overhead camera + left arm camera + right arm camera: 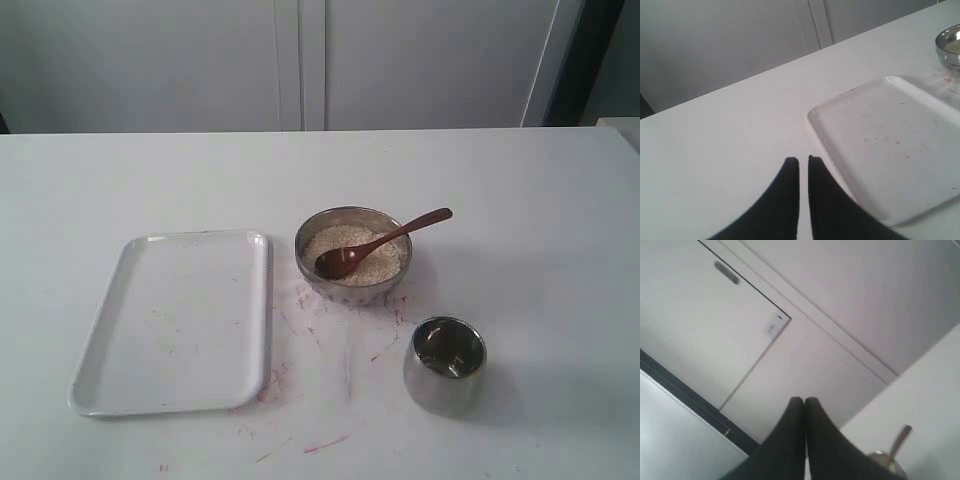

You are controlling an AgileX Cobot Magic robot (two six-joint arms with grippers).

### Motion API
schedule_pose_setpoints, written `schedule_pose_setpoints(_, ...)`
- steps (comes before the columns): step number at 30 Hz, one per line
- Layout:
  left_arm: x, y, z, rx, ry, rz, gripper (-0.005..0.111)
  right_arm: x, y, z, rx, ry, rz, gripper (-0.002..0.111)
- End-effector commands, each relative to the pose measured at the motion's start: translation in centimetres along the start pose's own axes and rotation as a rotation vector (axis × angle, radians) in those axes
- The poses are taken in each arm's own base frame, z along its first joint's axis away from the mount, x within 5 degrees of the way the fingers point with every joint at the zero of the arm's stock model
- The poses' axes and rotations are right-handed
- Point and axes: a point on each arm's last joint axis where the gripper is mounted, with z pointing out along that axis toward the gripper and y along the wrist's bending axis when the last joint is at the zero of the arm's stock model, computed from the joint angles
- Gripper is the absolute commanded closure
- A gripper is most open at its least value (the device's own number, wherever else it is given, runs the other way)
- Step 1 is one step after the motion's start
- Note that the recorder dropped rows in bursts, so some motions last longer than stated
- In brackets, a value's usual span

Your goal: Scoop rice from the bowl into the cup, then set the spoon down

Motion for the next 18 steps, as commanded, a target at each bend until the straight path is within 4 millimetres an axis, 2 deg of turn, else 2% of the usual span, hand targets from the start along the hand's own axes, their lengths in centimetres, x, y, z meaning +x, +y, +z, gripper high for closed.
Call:
schedule_pose_setpoints(1, -0.1, 0.0, 0.0, 0.002, -0.006, -0.008, 0.092, -3.7, 4.2, -1.2, -0.129, -0.144, -0.033, 0.108)
schedule_pose_setpoints(5, -0.1, 0.0, 0.0, 0.002, -0.006, -0.008, 0.092, -8.9, 9.8, -4.5, -0.291, -0.410, -0.181, 0.108)
schedule_pose_setpoints(9, -0.1, 0.0, 0.0, 0.002, -0.006, -0.008, 0.092, -12.6, 13.7, -8.5, -0.388, -0.667, -0.294, 0.108)
schedule_pose_setpoints(10, -0.1, 0.0, 0.0, 0.002, -0.006, -0.008, 0.092, -13.2, 14.3, -9.0, -0.396, -0.698, -0.313, 0.108)
schedule_pose_setpoints(14, -0.1, 0.0, 0.0, 0.002, -0.006, -0.008, 0.092, -15.3, 16.8, -9.7, -0.394, -0.772, -0.410, 0.108)
schedule_pose_setpoints(18, -0.1, 0.0, 0.0, 0.002, -0.006, -0.008, 0.092, -18.0, 19.4, -8.3, -0.401, -0.730, -0.542, 0.108)
